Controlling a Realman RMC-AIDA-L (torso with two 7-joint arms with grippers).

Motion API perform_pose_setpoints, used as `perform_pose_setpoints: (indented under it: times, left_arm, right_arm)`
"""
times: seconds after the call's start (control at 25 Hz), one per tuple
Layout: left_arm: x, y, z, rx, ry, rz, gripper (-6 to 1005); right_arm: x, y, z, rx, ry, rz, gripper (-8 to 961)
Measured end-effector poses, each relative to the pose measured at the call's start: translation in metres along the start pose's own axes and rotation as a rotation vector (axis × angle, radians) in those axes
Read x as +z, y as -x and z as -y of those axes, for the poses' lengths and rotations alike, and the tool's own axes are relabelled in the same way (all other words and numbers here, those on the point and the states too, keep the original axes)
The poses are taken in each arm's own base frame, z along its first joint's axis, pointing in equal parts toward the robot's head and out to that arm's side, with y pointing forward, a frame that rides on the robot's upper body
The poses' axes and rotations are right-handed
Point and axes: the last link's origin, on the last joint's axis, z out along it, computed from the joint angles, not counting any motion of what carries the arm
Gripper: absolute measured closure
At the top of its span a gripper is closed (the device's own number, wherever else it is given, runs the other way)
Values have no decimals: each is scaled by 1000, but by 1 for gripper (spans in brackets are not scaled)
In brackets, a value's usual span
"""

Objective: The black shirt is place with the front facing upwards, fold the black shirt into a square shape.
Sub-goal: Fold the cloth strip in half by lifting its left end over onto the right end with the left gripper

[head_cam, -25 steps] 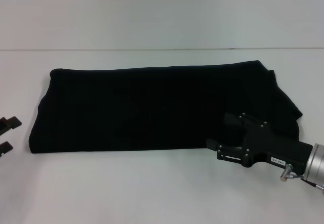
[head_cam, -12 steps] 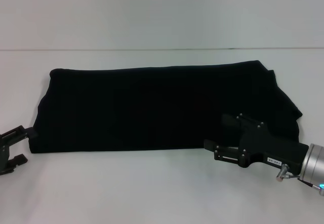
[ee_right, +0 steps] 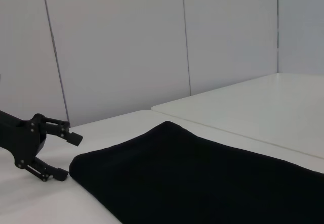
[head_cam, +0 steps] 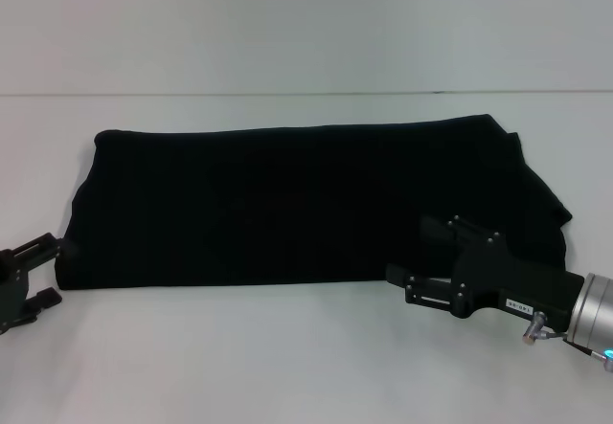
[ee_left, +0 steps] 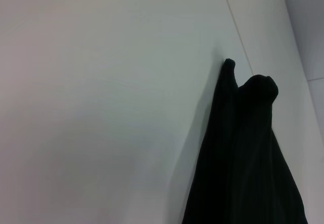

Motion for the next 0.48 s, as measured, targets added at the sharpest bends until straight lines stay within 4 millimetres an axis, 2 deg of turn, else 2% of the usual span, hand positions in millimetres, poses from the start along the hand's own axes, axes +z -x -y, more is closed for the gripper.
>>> perform_pose_setpoints:
  times: [0.28,0.48]
  left_arm:
    - [1,-2,0,-4,-8,-9,65]
    - [10,-3,-4,-3,-4,-9,65]
  right_arm:
    - [1,-1,-1,8,0,-2,31]
    - [1,-1,-1,7,0,-2,30]
